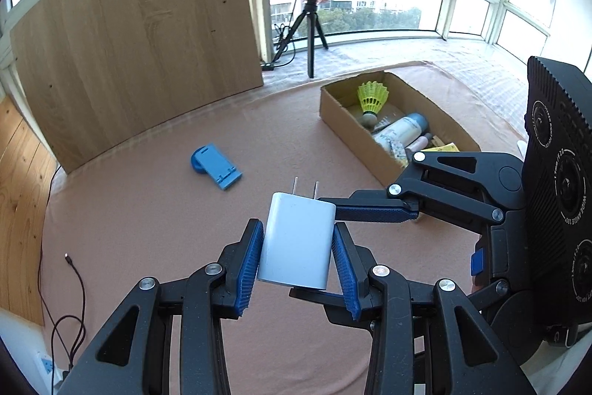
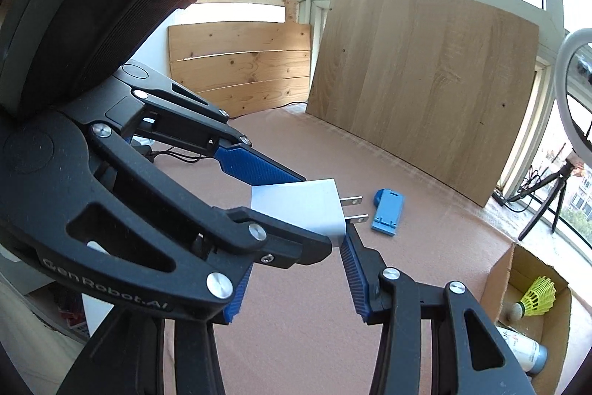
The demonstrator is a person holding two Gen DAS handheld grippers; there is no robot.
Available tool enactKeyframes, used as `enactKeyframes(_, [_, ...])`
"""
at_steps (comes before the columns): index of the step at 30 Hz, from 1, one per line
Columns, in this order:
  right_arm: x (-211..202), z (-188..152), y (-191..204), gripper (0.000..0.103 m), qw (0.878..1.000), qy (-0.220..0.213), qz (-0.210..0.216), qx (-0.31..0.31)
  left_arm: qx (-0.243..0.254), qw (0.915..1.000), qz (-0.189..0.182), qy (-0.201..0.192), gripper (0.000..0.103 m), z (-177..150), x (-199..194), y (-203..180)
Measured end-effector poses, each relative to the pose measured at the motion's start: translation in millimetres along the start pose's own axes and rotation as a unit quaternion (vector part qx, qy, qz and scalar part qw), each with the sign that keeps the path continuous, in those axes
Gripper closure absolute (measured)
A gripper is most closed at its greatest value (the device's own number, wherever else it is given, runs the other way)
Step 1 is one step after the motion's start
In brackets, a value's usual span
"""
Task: Organize objects
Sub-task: 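Carry the white charger with both grippers over the box, then open both grippers to drop the charger into the box and withdraw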
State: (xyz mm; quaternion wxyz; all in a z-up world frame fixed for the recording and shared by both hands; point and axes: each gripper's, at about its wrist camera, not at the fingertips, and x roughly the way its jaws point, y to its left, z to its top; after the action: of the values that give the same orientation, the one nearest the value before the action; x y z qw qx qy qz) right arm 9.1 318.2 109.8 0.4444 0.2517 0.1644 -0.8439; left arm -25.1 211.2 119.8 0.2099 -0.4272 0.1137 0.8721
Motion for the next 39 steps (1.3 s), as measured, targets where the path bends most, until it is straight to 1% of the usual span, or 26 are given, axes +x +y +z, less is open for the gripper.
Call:
enactKeyframes(7, [-52.1,-31.4,-64.8,0.061,0.998,-0.007,-0.042,0.037,0.055,0.9981,-0.03,0.002,0.062,55.6,36.8,-82.5])
enactKeyframes(11, [-76.4,-51.5,-102.0,0.061,0.995,-0.003,-0.073,0.062,0.087,0.9948,-0.053,0.005,0.062,84.8,63.1,-133.2])
enactKeyframes(14, [-91.8,-66.9,-126.6,0.061,0.992,0.001,-0.094,0.081,0.108,0.9915,-0.072,0.008,0.062,101.8,80.4,-163.6])
enactKeyframes(18, [-110.1,-85.0,-151.1,0.061,0.988,0.004,-0.117,0.102,0.131,0.9873,-0.089,0.01,0.062,118.7,100.1,-195.4])
enactKeyframes(20, [-113.5,-90.9,-160.4,0.06,0.986,0.005,-0.128,0.109,0.131,0.9873,-0.089,0.01,0.058,125.4,111.2,-203.9])
enactKeyframes(21, [-111.7,-93.5,-161.9,0.06,0.985,0.01,-0.132,0.112,0.127,0.9884,-0.082,0.014,0.055,127.0,118.0,-205.5])
enactKeyframes(23, [-95.6,-101.6,-169.4,0.058,0.981,0.057,-0.144,0.121,0.117,0.9921,-0.041,0.018,0.04,125.6,130.5,-196.8])
enactKeyframes(24, [-92.2,-105.7,-172.1,0.057,0.978,0.07,-0.154,0.125,0.11,0.9935,-0.025,0.017,0.035,124.1,130.8,-191.0])
enactKeyframes(26, [-97.9,-109.4,-174.1,0.056,0.975,0.06,-0.163,0.142,0.088,0.9961,-0.009,0.007,0.018,117.0,125.4,-169.6])
enactKeyframes(27, [-100.7,-110.5,-173.9,0.052,0.973,0.056,-0.167,0.15,0.076,0.9971,-0.004,0.003,0.015,112.7,122.7,-157.6])
enactKeyframes(28, [-102.2,-111.4,-172.6,0.049,0.971,0.056,-0.174,0.154,0.064,0.998,-0.002,0.004,0.014,107.6,120.3,-145.9])
enactKeyframes(31, [-102.3,-112.5,-167.7,0.048,0.966,0.061,-0.184,0.169,0.04,0.9991,0.003,0.015,0.014,87.0,113.7,-111.0])
enactKeyframes(33, [-101.1,-109.7,-163.3,0.048,0.962,0.062,-0.199,0.175,0.028,0.9994,0.006,0.02,0.013,70.7,109.2,-89.3])
enactKeyframes(36, [-94.0,-99.0,-152.9,0.048,0.958,0.062,-0.214,0.18,0.009,0.9996,0.011,0.026,0.013,42.9,99.9,-55.5])
enactKeyframes(39, [-78.2,-83.1,-137.0,0.043,0.956,0.06,-0.22,0.182,-0.017,0.9994,0.019,0.024,0.012,13.3,84.0,-17.5])
